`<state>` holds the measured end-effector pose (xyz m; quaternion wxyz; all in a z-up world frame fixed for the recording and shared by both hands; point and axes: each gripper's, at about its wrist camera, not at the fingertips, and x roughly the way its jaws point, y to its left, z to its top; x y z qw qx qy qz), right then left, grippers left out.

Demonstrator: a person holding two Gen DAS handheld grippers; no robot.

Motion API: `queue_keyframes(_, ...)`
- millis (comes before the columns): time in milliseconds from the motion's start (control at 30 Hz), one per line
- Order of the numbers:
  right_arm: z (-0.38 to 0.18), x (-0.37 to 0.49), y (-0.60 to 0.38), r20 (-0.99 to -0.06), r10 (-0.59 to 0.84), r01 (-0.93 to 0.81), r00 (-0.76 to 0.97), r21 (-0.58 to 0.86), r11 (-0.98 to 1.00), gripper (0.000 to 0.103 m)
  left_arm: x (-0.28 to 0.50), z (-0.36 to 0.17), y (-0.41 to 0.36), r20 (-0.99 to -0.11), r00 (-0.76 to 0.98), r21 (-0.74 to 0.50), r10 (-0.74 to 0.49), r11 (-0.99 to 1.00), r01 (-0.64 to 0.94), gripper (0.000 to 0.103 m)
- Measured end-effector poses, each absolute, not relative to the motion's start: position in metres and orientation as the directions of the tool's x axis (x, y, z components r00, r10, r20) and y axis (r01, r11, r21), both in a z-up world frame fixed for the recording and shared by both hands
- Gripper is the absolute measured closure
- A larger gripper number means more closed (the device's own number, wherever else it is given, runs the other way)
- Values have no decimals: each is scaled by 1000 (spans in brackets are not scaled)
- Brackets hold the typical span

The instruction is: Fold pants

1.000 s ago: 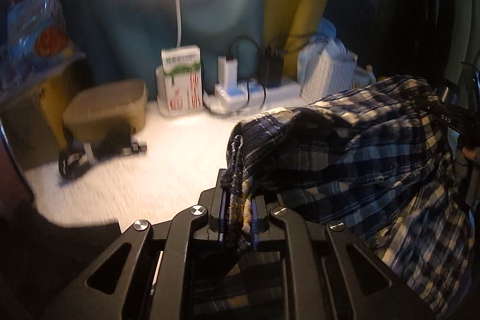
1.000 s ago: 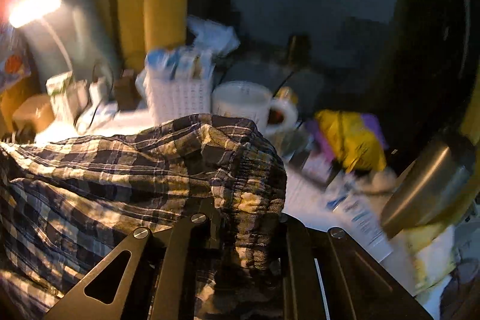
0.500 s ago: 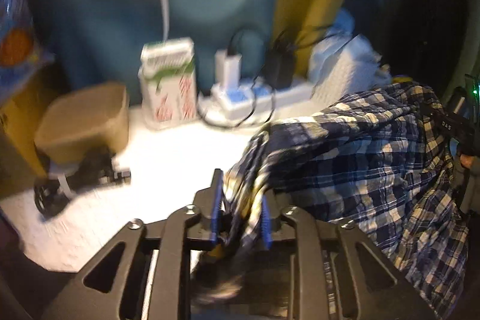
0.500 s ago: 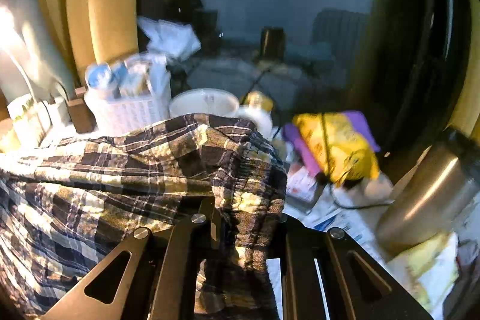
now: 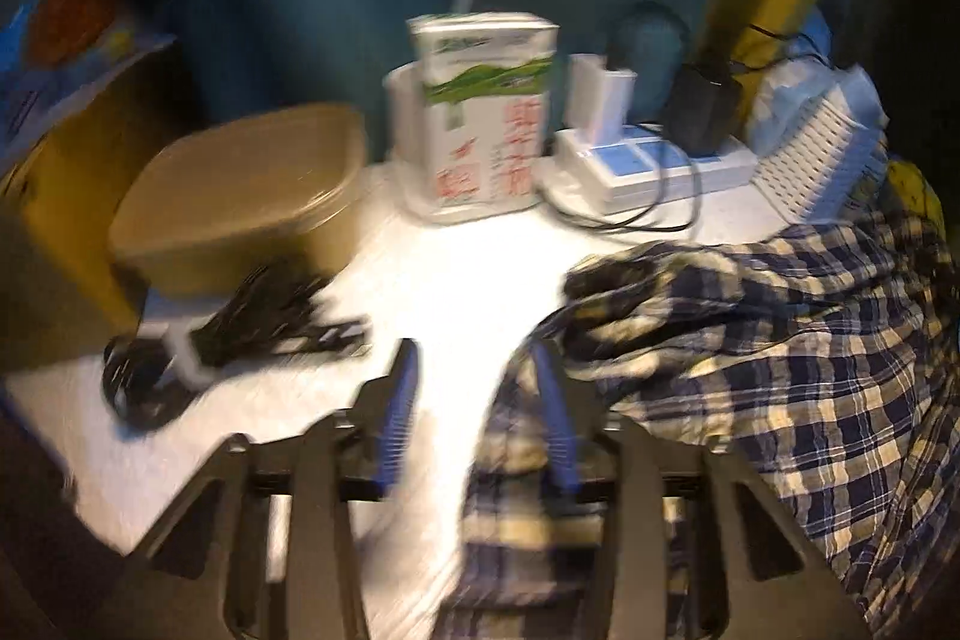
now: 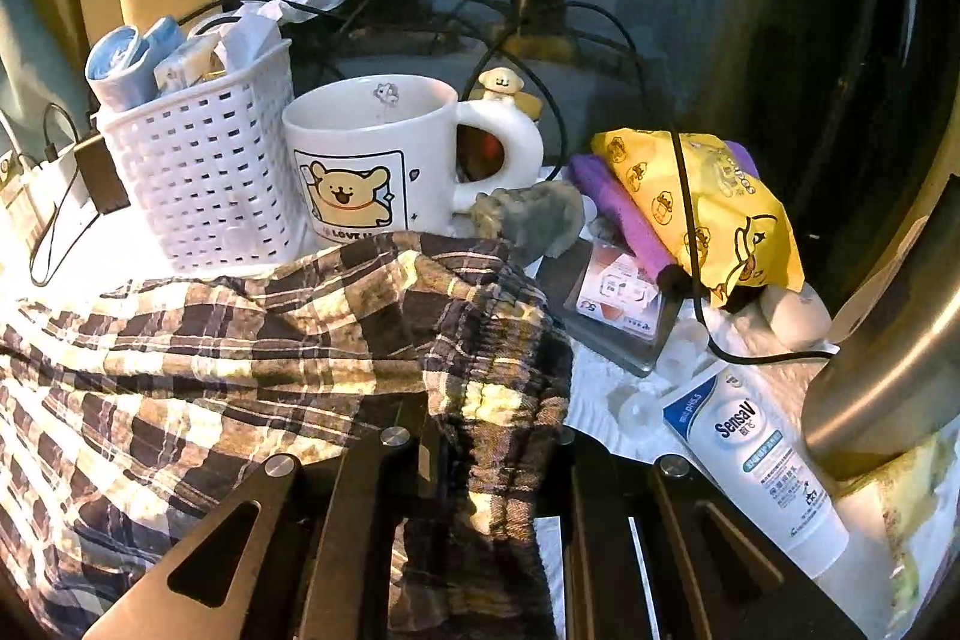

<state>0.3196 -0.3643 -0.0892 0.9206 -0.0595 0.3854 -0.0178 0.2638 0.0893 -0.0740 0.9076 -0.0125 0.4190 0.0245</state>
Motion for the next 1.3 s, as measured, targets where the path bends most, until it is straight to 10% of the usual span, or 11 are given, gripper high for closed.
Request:
queue_keyframes(233, -78, 316, -372, -685, -78, -1, 725, -114, 993, 72, 295, -77, 42, -753, 658, 87, -14, 989, 120, 50)
queue_keyframes(300, -74, 311, -374, -673, -83, 11, 735, -111, 994, 51, 305, -82, 39, -754, 656, 109, 6, 987, 116, 53)
queue_keyframes(367, -71, 309, -377, -665, -76, 10, 743, -103, 995, 46, 312, -85, 44, -763, 646, 85, 5, 992, 92, 103)
queue_keyframes(1100, -92, 319, -368, -727, -17, -73, 686, -93, 993, 54, 309, -74, 122, -741, 647, 95, 181, 982, -166, 102)
queue_keyframes(1300, -64, 294, -367, -686, -24, -72, 727, -111, 991, 53, 246, -30, 115, -700, 710, 38, 76, 997, -68, 56)
